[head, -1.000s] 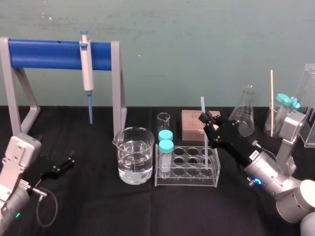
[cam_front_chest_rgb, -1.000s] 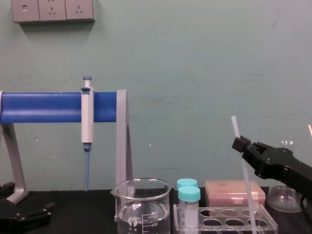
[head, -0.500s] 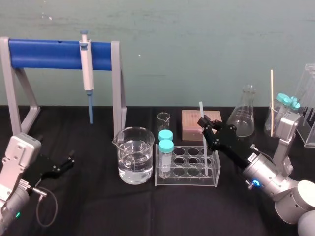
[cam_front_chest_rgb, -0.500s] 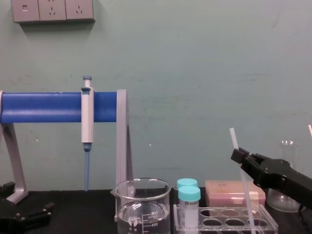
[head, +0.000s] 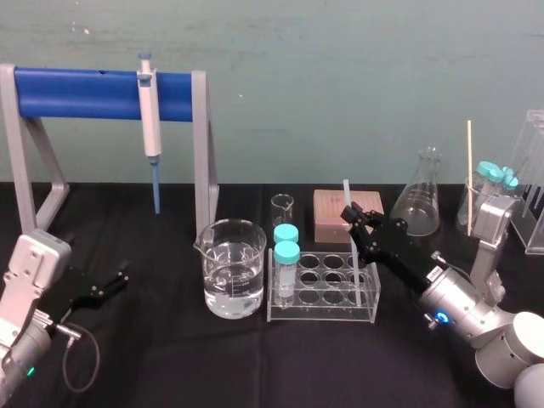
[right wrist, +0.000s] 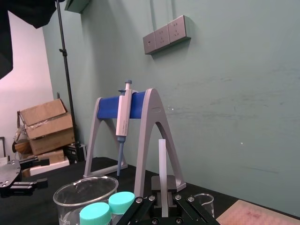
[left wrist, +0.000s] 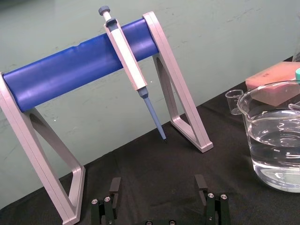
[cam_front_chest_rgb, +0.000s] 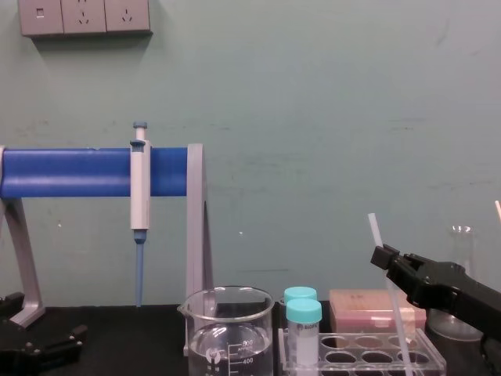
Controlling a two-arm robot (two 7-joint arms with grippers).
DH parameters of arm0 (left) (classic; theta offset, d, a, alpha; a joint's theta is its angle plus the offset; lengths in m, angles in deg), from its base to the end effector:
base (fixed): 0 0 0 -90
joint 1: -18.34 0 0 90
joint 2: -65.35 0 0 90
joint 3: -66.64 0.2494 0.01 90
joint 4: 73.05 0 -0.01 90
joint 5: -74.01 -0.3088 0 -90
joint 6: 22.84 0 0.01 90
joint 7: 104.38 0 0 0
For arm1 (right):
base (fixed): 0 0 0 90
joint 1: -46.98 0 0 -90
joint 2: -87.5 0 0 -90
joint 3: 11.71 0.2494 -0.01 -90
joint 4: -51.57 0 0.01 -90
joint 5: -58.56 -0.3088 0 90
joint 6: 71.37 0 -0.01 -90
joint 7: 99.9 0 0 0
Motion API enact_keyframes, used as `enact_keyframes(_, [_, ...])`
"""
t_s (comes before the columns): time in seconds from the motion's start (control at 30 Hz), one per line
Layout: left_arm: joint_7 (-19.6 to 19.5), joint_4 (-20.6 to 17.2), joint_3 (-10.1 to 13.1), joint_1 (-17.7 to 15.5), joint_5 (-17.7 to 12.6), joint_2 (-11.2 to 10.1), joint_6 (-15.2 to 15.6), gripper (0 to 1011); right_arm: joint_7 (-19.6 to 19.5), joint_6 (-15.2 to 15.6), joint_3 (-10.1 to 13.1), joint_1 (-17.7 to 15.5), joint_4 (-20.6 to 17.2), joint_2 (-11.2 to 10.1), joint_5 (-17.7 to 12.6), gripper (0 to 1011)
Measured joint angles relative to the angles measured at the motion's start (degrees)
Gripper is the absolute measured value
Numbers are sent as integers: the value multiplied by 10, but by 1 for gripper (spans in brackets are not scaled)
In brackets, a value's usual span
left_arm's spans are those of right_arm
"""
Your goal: Pick up the stirring rod with one hand, then place it down.
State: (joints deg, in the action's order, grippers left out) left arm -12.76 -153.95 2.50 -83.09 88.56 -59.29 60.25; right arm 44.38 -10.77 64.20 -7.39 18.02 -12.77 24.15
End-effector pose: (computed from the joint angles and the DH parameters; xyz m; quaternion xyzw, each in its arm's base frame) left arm 0.3515 0.0596 -0.2695 0.1414 -0.1324 0.5799 0.7913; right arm 0.4437 -0.0516 -0.3173 0.1440 -0.0224 -0.3707 0.9173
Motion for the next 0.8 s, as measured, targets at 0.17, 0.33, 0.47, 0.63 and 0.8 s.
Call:
enact_keyframes(0.17, [0, 0, 0, 0, 0, 0, 0, 1000, 0, 0, 0, 0, 0, 0, 0, 68])
enact_keyframes(0.33, [0, 0, 0, 0, 0, 0, 0, 1000, 0, 0, 0, 0, 0, 0, 0, 68])
enact_keyframes(0.47, [0, 0, 0, 0, 0, 0, 0, 1000, 0, -1, -1, 0, 0, 0, -1, 69])
enact_keyframes(0.63, [0, 0, 0, 0, 0, 0, 0, 1000, 0, -1, -1, 0, 0, 0, -1, 202])
enact_keyframes(0.8, [0, 0, 0, 0, 0, 0, 0, 1000, 0, -1, -1, 0, 0, 0, -1, 336])
